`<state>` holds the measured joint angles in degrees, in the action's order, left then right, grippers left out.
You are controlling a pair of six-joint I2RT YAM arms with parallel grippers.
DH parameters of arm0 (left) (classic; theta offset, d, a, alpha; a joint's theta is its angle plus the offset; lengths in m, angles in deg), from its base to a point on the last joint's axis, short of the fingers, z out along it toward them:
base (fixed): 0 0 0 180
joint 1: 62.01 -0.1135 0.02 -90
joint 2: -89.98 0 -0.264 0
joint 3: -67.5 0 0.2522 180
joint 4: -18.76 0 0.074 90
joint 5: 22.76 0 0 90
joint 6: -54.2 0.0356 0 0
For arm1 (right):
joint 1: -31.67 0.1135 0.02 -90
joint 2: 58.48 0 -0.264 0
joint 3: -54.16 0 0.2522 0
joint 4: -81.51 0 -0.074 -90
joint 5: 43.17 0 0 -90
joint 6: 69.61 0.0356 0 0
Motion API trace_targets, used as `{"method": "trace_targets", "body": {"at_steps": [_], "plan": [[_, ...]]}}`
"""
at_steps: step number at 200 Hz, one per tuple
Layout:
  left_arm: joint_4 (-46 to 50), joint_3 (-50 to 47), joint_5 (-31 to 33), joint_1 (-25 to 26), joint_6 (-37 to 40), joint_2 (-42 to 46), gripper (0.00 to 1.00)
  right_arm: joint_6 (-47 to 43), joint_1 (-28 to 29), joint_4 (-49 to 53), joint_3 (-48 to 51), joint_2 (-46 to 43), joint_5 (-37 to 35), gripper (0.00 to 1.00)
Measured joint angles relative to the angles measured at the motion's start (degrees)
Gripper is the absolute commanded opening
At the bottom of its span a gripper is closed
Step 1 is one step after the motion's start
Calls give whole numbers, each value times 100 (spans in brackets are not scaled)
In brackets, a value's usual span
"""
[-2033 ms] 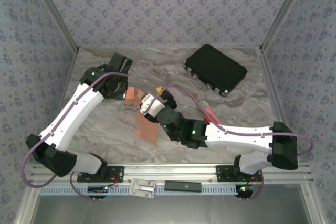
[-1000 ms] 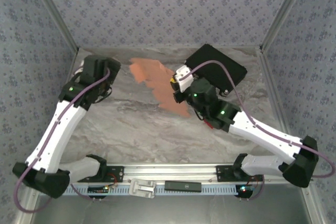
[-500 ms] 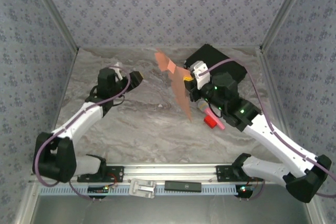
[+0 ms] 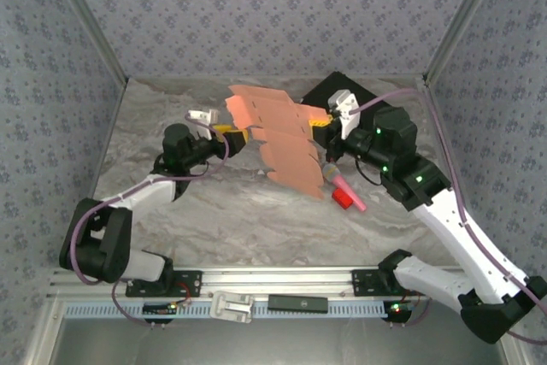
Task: Fold the paper box
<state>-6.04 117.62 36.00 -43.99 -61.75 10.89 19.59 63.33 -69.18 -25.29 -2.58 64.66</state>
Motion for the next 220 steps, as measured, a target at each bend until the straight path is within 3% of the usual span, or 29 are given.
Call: {"method": "trace_targets", "body": {"at_steps": [66, 151, 187, 199, 220], "plan": [[-708, 614, -503, 9, 52, -719, 78, 278, -699, 258, -173, 35, 1314, 0], [-960, 1423, -885, 0, -197, -1333, 74, 302, -745, 317, -297, 76, 1613, 0], [-1134, 1440, -1054, 0, -431, -1340, 55, 319, -804, 319, -297, 79, 1674, 0], [-1189, 1440, -1093, 11, -455, -1340, 41, 326, -861, 319, -297, 79, 1714, 0], [-1167, 1460, -1167, 44, -507, -1340, 6, 369, -973, 317, -297, 85, 1764, 0]]}}
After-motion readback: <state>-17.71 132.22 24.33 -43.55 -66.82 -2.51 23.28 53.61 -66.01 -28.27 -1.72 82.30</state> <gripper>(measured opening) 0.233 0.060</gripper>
